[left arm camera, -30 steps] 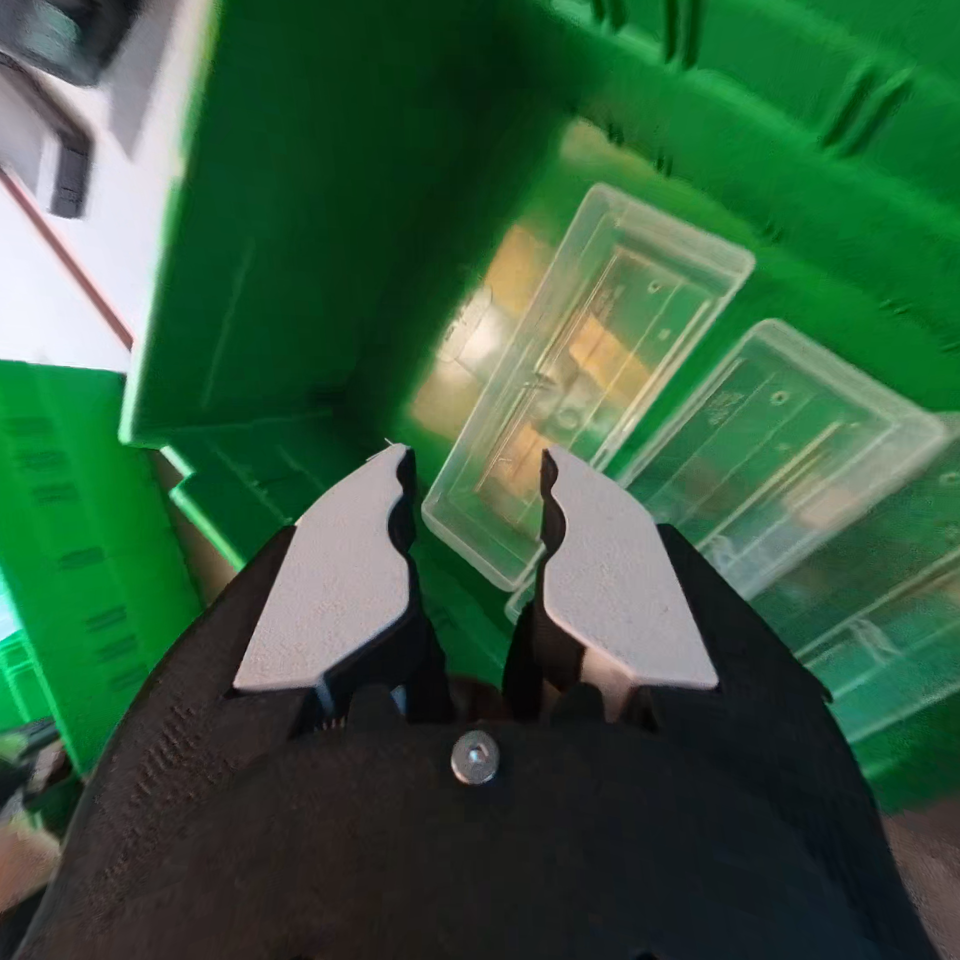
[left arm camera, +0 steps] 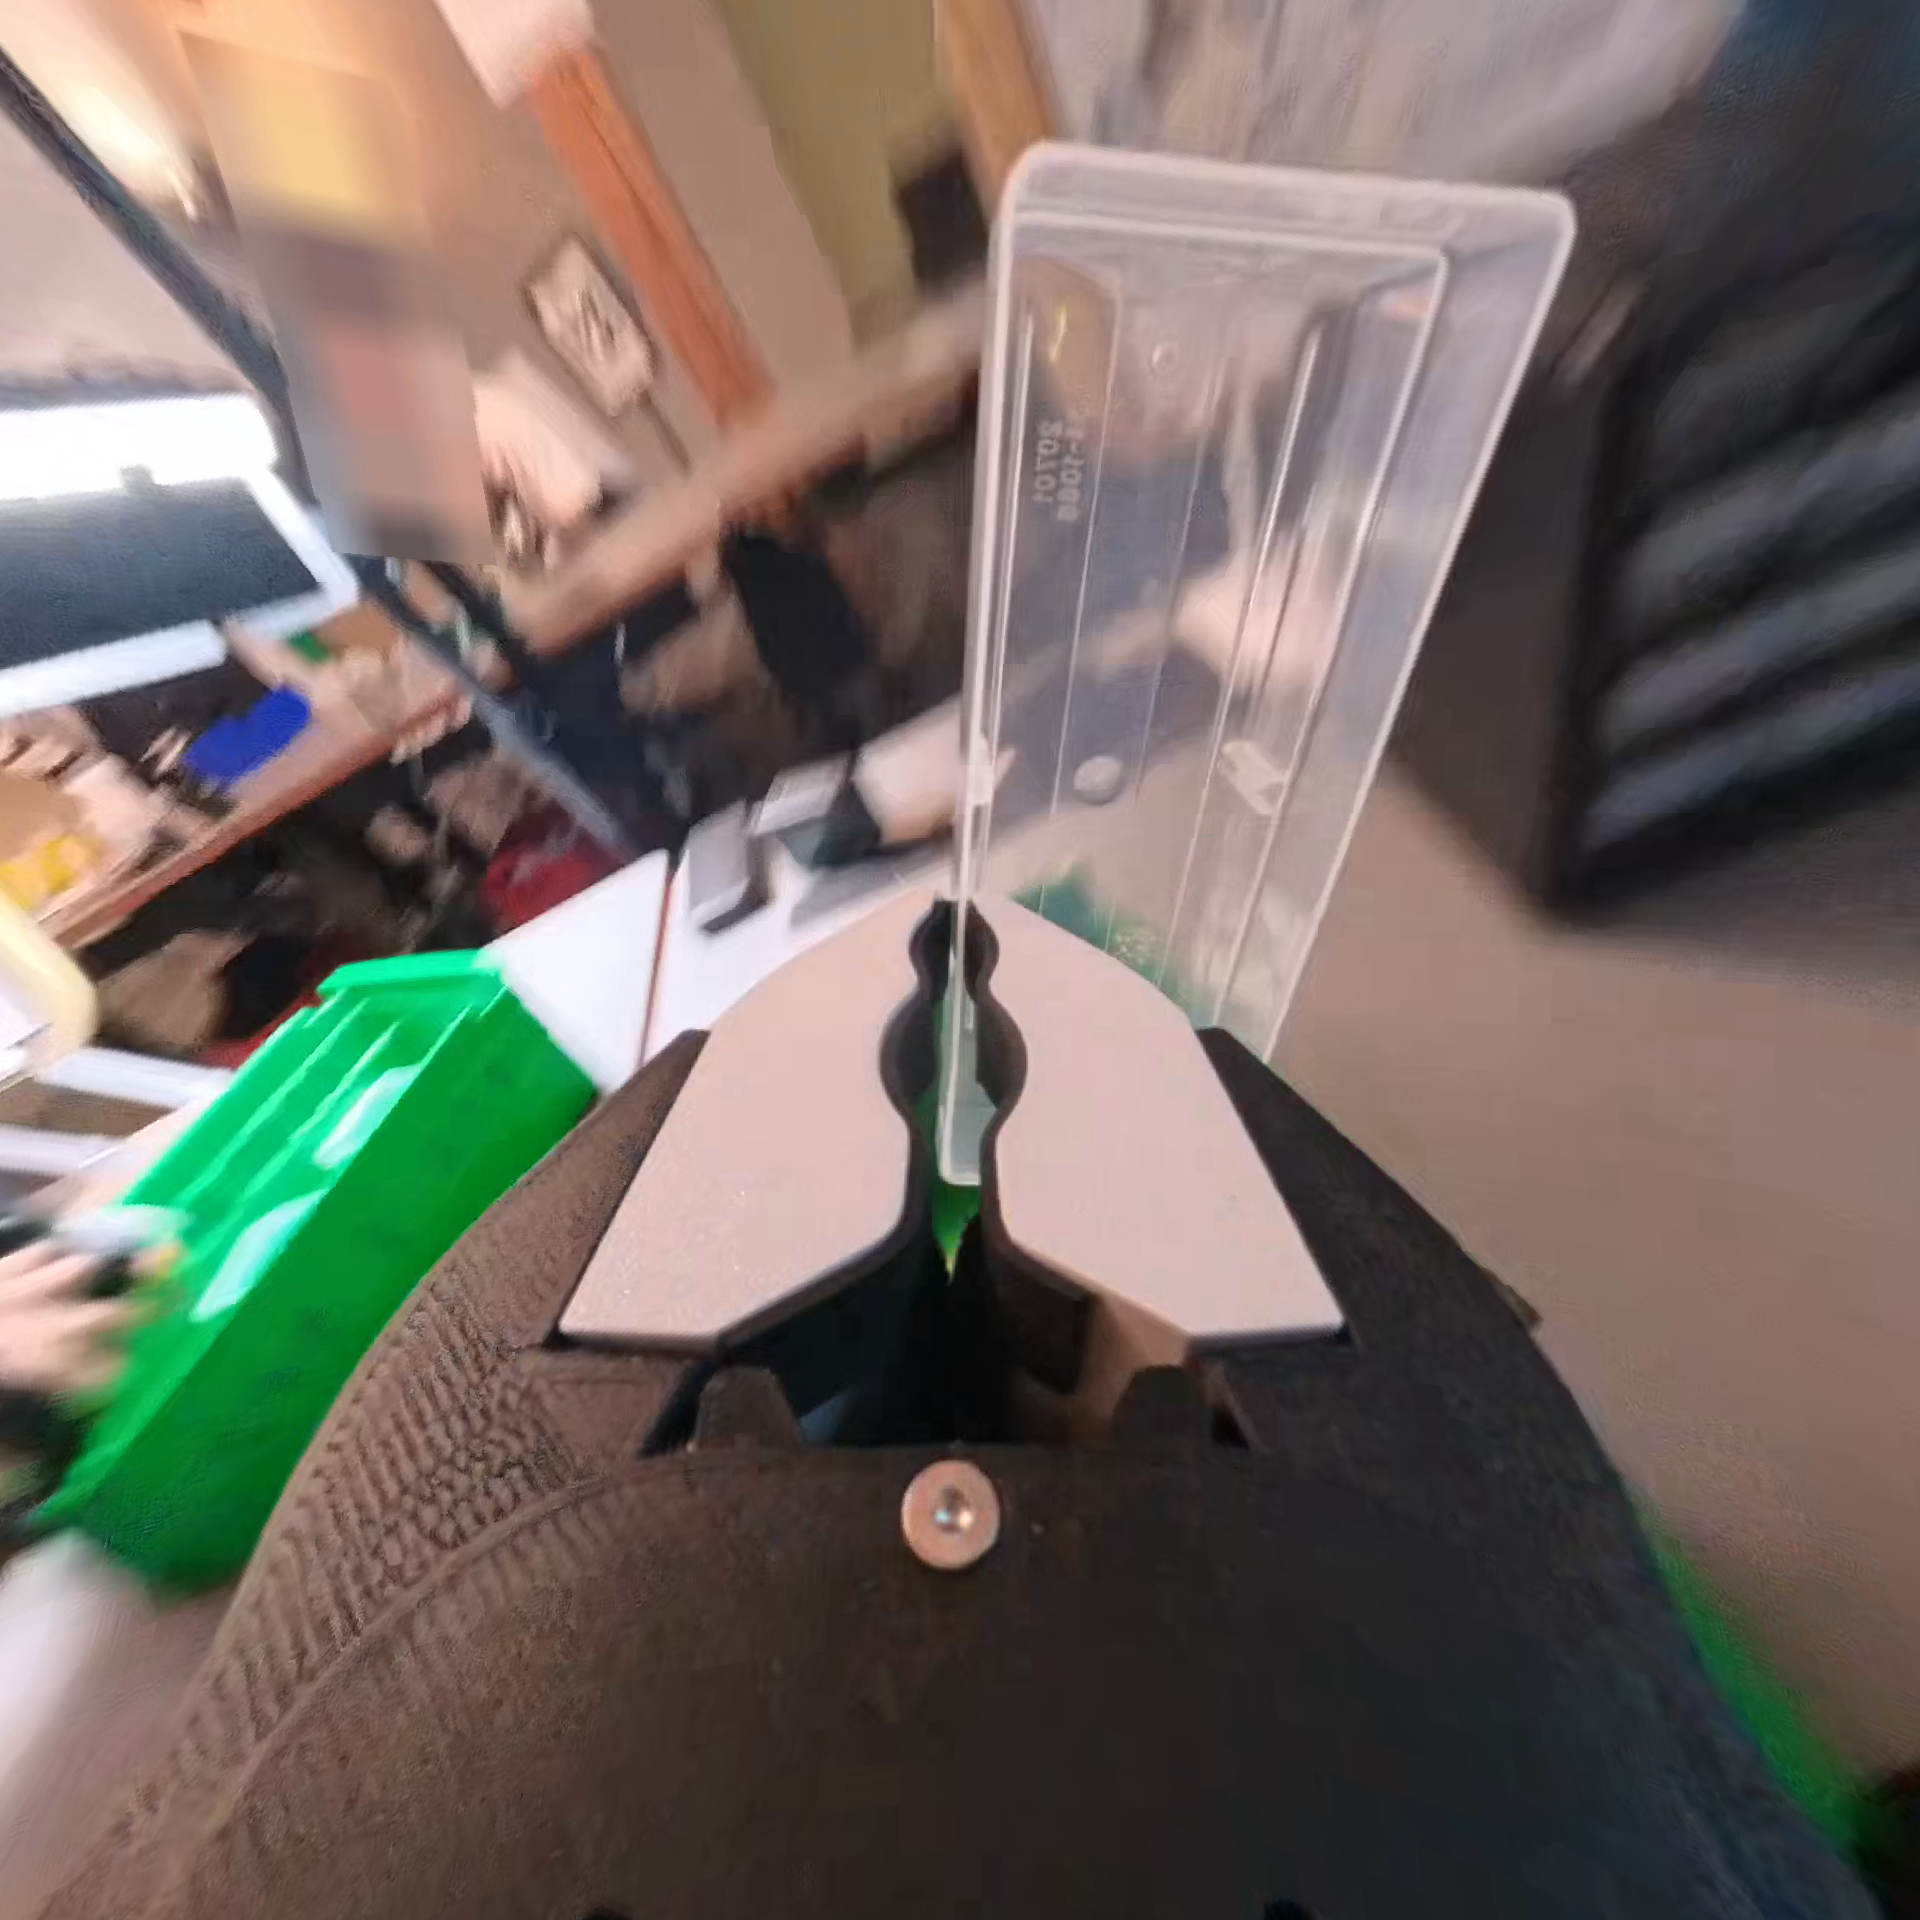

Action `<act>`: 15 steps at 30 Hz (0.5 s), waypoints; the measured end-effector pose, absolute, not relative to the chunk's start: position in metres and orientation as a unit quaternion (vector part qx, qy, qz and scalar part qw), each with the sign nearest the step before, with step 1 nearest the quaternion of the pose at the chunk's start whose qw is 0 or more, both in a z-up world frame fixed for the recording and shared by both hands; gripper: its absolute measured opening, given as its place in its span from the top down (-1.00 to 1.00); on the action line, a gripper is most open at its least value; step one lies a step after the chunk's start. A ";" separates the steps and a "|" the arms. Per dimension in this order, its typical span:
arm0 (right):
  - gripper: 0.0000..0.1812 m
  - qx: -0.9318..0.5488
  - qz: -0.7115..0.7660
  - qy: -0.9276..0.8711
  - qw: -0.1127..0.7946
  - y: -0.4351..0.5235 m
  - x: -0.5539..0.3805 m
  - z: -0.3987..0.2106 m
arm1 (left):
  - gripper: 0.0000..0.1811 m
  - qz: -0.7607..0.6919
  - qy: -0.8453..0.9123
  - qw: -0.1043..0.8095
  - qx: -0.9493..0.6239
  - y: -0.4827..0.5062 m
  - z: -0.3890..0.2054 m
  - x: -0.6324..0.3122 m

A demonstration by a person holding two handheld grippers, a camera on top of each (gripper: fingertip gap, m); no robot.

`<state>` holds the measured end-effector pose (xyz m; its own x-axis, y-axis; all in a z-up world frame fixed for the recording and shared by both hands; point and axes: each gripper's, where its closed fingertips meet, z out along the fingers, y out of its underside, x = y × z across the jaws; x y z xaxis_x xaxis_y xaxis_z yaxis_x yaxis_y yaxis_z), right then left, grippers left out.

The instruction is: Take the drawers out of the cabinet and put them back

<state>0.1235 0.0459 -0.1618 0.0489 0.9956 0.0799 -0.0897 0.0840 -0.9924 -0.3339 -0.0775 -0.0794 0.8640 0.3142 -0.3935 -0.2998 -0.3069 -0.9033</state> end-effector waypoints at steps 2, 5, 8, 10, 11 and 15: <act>0.48 -0.461 0.473 -0.483 0.575 0.047 0.120 -0.158 | 0.98 0.153 -0.018 0.711 -0.686 -0.070 -0.055 -0.270; 0.40 -0.437 0.459 -0.463 0.620 0.043 0.110 -0.142 | 0.98 -0.012 -0.047 0.791 -0.610 -0.061 -0.048 -0.187; 0.30 -0.396 0.424 -0.460 0.672 0.028 0.094 -0.128 | 0.98 -0.138 -0.088 0.786 -0.596 -0.041 -0.066 -0.132; 0.27 -0.372 0.377 -0.483 0.697 0.016 0.077 -0.130 | 0.98 -0.226 -0.105 0.755 -0.606 -0.026 -0.084 -0.100; 0.26 -0.363 0.350 -0.500 0.704 0.011 0.068 -0.134 | 0.98 -0.274 -0.102 0.729 -0.619 -0.018 -0.094 -0.083; 0.24 -0.339 0.328 -0.565 0.677 -0.010 0.042 -0.148 | 0.98 -0.350 -0.060 0.650 -0.672 -0.007 -0.130 -0.042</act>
